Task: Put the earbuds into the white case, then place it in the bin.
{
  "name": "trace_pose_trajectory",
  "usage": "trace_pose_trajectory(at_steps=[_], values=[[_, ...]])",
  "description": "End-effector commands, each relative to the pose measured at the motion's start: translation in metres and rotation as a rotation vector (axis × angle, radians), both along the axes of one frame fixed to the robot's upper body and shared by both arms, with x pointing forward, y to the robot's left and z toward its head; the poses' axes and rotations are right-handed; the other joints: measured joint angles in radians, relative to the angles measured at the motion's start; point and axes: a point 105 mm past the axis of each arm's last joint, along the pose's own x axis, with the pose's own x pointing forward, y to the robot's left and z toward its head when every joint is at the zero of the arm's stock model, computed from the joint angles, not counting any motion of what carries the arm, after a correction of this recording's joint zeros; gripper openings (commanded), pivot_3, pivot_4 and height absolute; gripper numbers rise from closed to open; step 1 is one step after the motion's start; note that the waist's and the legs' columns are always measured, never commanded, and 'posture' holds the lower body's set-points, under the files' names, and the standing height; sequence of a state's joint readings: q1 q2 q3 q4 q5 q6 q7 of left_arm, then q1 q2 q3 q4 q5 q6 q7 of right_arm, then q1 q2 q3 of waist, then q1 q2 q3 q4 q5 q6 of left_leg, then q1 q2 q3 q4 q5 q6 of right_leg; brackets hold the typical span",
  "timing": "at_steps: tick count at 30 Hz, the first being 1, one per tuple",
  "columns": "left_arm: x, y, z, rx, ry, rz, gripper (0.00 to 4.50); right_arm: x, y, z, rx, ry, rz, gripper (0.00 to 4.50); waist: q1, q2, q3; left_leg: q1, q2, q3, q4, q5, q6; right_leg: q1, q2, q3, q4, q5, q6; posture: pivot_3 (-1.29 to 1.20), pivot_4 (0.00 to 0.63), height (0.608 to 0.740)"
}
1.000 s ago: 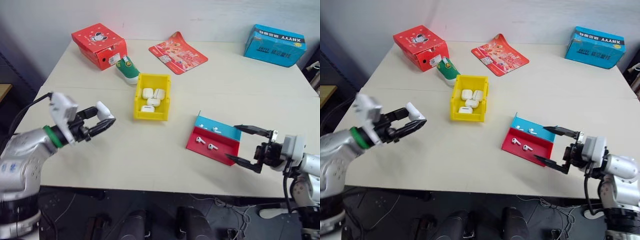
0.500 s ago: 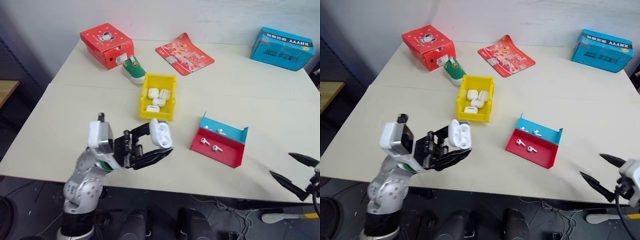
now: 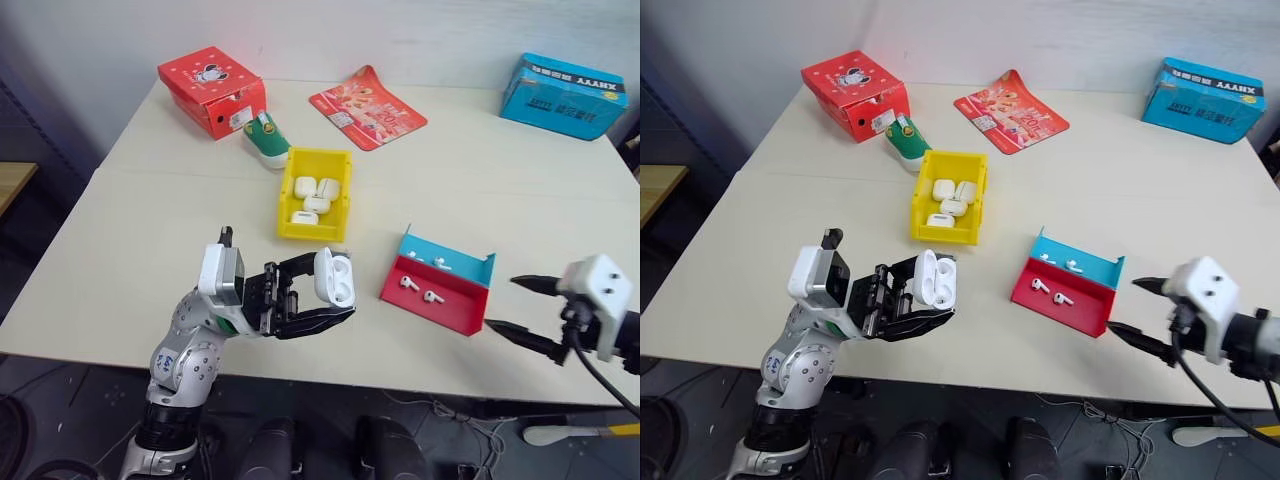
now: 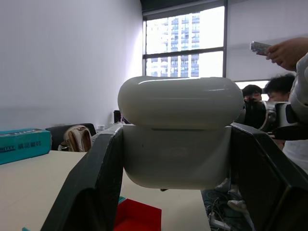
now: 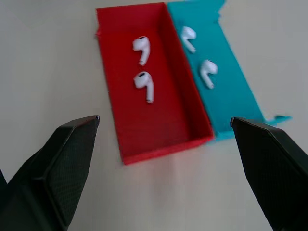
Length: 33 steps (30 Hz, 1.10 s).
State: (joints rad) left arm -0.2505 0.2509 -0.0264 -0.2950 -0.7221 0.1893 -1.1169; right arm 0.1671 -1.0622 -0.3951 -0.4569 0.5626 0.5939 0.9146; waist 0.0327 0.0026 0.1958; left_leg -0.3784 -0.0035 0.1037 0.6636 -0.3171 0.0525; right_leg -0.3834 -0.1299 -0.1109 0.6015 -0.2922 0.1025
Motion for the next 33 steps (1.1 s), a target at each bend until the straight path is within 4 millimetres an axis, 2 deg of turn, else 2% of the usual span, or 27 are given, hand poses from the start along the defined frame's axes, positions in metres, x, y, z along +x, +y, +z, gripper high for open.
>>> trace_pose_trajectory(at_steps=[1,4,5,7,13,33], values=[[-0.001,0.002,-0.002,0.026,-0.026,0.001,2.82,0.010,0.028,-0.004,-0.050,0.055,0.034,4.50,-0.006,0.000,0.000,-0.001,0.000,0.000,0.001,0.000,0.001,0.000,0.000,0.000,-0.001,0.000,0.000,0.00,0.150,0.740],[0.000,0.005,-0.004,0.043,-0.028,0.022,2.82,0.024,0.050,-0.003,-0.089,0.047,0.068,4.50,-0.011,0.000,0.000,-0.007,0.000,-0.001,0.002,0.000,0.006,-0.005,0.000,-0.002,-0.002,0.000,0.001,0.00,0.150,0.740],[0.000,0.006,-0.004,0.044,-0.028,0.030,2.82,0.029,0.055,-0.002,-0.100,0.040,0.073,4.31,-0.011,0.000,0.000,-0.010,0.000,-0.001,0.003,0.000,0.006,-0.008,0.000,-0.002,-0.002,0.000,0.001,0.00,0.150,0.740],[0.000,0.007,-0.005,0.048,-0.028,0.046,2.82,0.036,0.059,-0.003,-0.125,0.034,0.067,3.83,-0.009,0.000,0.000,-0.012,0.000,-0.001,0.004,0.001,0.006,-0.009,0.000,-0.003,-0.001,0.001,0.001,0.00,0.150,0.740],[-0.002,0.007,-0.006,0.045,-0.023,0.068,2.82,0.045,0.060,-0.006,-0.200,0.039,0.074,1.68,-0.008,0.000,0.000,-0.015,-0.002,-0.004,0.005,0.001,0.008,-0.008,0.000,-0.007,-0.004,0.001,0.002,0.00,0.150,0.740],[-0.006,0.000,-0.007,0.052,-0.012,0.079,2.82,0.050,0.055,-0.019,-0.303,0.083,0.074,1.68,-0.009,0.000,0.000,-0.015,-0.002,-0.004,0.005,0.003,0.007,-0.007,0.000,-0.007,-0.003,0.002,0.003,0.00,0.150,0.740]])
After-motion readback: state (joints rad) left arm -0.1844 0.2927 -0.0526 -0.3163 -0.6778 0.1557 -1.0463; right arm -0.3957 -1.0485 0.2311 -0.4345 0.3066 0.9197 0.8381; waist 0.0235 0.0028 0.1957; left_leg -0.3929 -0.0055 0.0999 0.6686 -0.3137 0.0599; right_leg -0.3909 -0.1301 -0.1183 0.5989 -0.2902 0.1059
